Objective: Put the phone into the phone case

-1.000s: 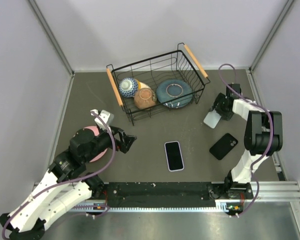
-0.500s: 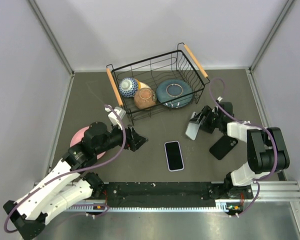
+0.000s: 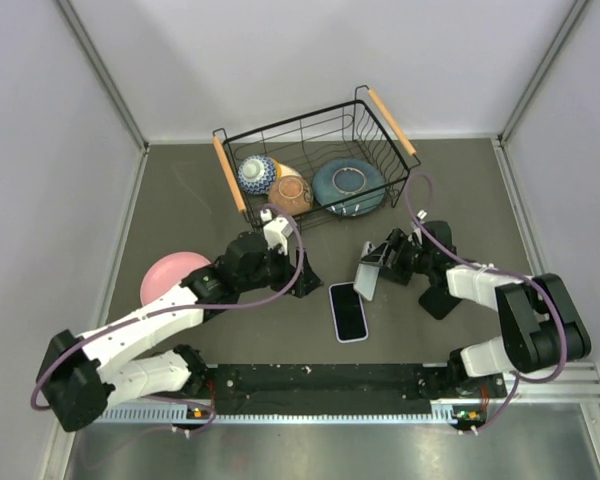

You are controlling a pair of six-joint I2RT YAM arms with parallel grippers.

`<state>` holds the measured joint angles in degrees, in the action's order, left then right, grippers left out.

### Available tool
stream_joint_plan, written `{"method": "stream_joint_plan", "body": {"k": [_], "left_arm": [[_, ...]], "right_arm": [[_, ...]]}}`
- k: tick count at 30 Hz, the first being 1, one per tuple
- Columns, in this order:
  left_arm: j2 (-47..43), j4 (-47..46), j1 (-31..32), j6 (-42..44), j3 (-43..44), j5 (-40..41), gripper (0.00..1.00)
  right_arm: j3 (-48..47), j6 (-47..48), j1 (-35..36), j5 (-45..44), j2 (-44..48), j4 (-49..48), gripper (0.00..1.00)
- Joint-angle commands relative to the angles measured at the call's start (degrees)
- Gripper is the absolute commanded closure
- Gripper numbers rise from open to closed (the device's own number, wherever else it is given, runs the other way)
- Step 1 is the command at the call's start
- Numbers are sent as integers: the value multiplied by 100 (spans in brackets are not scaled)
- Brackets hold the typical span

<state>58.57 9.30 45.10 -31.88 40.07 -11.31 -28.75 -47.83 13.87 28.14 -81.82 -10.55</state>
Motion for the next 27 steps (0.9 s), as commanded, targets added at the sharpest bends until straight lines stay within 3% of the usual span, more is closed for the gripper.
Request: {"method": "stream_joint_plan", "body": {"k": [1, 12, 19, 27], "left_arm": [[453, -885, 157, -64, 307, 24, 24], [1727, -1501, 368, -135, 782, -222, 27], [1843, -1466, 438, -143, 695, -231, 34], [2035, -1361, 535, -231, 651, -425, 34]], "right_arm": [[54, -472, 283, 86, 632, -448, 55], [291, -1087, 1100, -247, 1493, -536, 55], [519, -1334, 1426, -652, 1766, -632, 56], [555, -1510, 1452, -669, 1906, -650, 56]]}}
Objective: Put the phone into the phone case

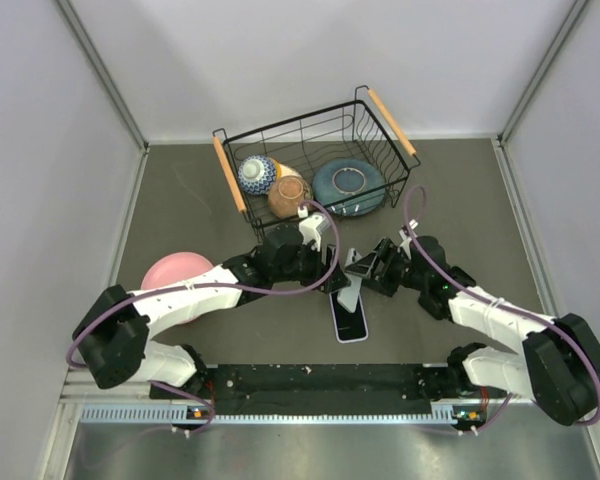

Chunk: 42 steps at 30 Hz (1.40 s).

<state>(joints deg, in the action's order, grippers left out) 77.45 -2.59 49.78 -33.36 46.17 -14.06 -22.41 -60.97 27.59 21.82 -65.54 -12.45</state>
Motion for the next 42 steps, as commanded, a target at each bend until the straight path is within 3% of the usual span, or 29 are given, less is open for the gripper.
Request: {"method": "stream_joint_plan", "body": {"k": [1, 8, 11, 12, 13, 16, 18, 21, 23, 24, 32, 37, 40, 42], "left_arm": [[174, -146, 76, -100, 58, -132, 34], [262, -145, 129, -91, -3, -114, 38], [236, -189, 129, -82, -12, -149, 53], [227, -198, 129, -82, -29, -140, 68], [209, -215, 129, -82, -29, -149, 76], [156, -233, 129, -82, -38, -175, 94], [78, -224, 129, -82, -64, -193, 100], [-107, -198, 129, -82, -117, -123, 100], [-299, -128, 129, -74, -170, -53, 100], [-370, -84, 129, -74, -205, 43, 100], [-1371, 811, 120, 84, -310, 1001, 100], [-2189, 1681, 120, 111, -425, 2029, 100], [-2760, 2007, 111, 155, -530, 2574, 100], [-3156, 2130, 111, 225, -574, 2847, 100]], "right_arm": [[-70, -213, 88, -55, 305, -452, 55], [-96, -249, 132, -126, 559, -285, 55], [-114, -214, 150, -143, 621, -241, 55], [-131, -196, 158, -143, 630, -223, 55], [-132, -179, 176, -152, 630, -180, 53], [-193, -30, 167, -274, 718, 48, 38], [-254, 94, 167, -433, 875, 479, 27], [-499, 296, 176, -889, 1103, 1234, 18], [-702, 445, 167, -1512, 1183, 2285, 14], [-877, 463, 167, -2019, 1236, 2595, 13], [-1669, 762, -289, -3640, 842, 4583, 10], [-1801, 1061, -983, -3659, 446, 4988, 17], [-1845, 1105, -1344, -3755, 121, 5077, 33], [-1889, 1096, -1510, -3817, -178, 5112, 37]]}}
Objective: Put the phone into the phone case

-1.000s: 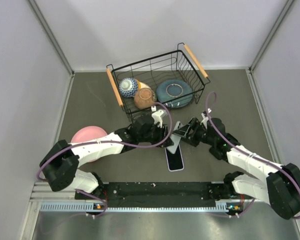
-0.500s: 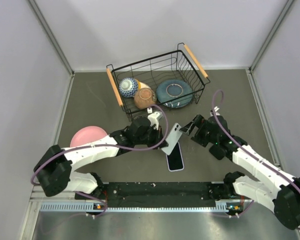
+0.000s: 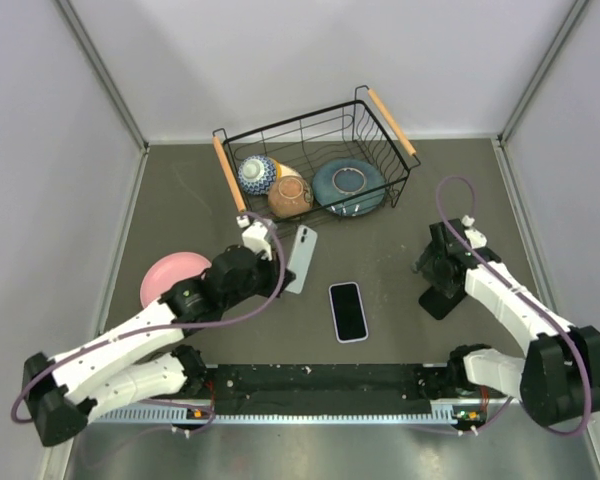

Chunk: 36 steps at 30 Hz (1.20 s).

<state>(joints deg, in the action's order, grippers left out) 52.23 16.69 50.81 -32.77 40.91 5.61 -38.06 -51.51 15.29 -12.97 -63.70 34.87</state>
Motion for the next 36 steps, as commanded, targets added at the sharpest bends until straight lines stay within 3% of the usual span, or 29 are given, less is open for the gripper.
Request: {"method": "stream_joint_plan", "body": {"k": [1, 9, 12, 13, 21, 25, 36], "left_arm": [[-739, 282, 8, 184, -39, 942, 100], [-1338, 844, 8, 193, 32, 1259, 100], [-1434, 906, 8, 157, -3, 1302, 100], [-1478, 906, 8, 149, -12, 1320, 100], [-1549, 959, 8, 122, -30, 1434, 100], [-1558, 1021, 8, 105, 40, 1461, 100], [-1584, 1390, -18, -211, 207, 2049, 100]], "right_arm": [[-342, 115, -333, -338, -475, 415, 37], [-535, -61, -553, -381, -1390, 441, 46], [-527, -105, -553, -408, -1531, 433, 57], [-544, -79, -553, -399, -1627, 424, 68], [-615, 360, -553, -163, -1865, 231, 83], [-553, 746, -475, 101, -1813, -15, 100], [-922, 950, 562, 488, -758, 107, 100]]}}
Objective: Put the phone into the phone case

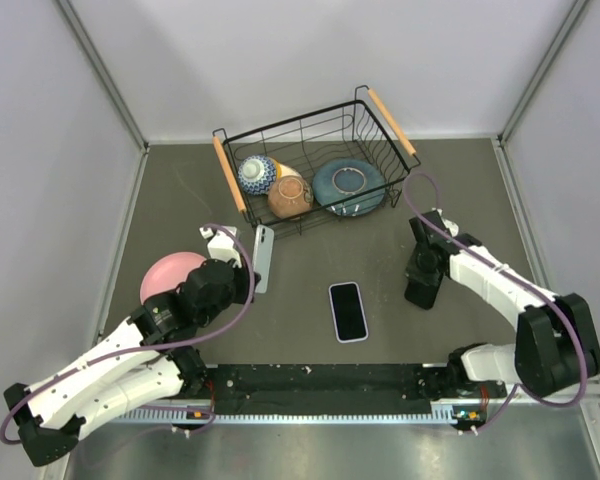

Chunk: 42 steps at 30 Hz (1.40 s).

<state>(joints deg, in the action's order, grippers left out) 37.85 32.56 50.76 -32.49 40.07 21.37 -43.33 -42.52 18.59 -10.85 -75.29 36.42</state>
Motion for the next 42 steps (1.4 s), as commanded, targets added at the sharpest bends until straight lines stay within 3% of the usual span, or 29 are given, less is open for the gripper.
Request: {"method": "stream_joint_plan", "body": {"k": [1, 3, 8, 14, 21, 28, 34, 37, 38, 42], "left_arm": [[-137, -153, -22, -266, 308, 509, 100], [-59, 100, -40, -346, 439, 605, 100], [92, 620, -49, -477, 791, 1010, 100], [-128, 936, -49, -810, 844, 1246, 100], [-549, 1341, -49, -1110, 827, 1642, 100], [-770, 1534, -49, -1330, 748, 1775, 100], [-928, 1219, -49, -1163, 520, 1327, 100], [-937, 1200, -49, -1146, 422, 1221, 100], [-919, 1200, -49, -1119, 414, 1143, 100], [-911, 990, -49, -865, 273, 756, 100]], "right_arm": [[-448, -27, 424, 320, 505, -30, 100], [-579, -159, 680, 426, 620, -13, 100], [-975, -862, 2118, 470, 612, -109, 100], [-1581, -1443, 3587, 286, -229, -504, 100], [-2205, -1373, 4433, 566, -1504, -1163, 100], [-2241, -1399, 4583, 628, -2261, -1498, 100], [-2215, -1390, 4583, 585, -2272, -1516, 83], [-2171, -1408, 4557, 497, -2061, -1489, 64], [-2162, -1408, 4487, 488, -1904, -1472, 54], [-2197, -1400, 4285, 426, -1367, -1463, 39]]}}
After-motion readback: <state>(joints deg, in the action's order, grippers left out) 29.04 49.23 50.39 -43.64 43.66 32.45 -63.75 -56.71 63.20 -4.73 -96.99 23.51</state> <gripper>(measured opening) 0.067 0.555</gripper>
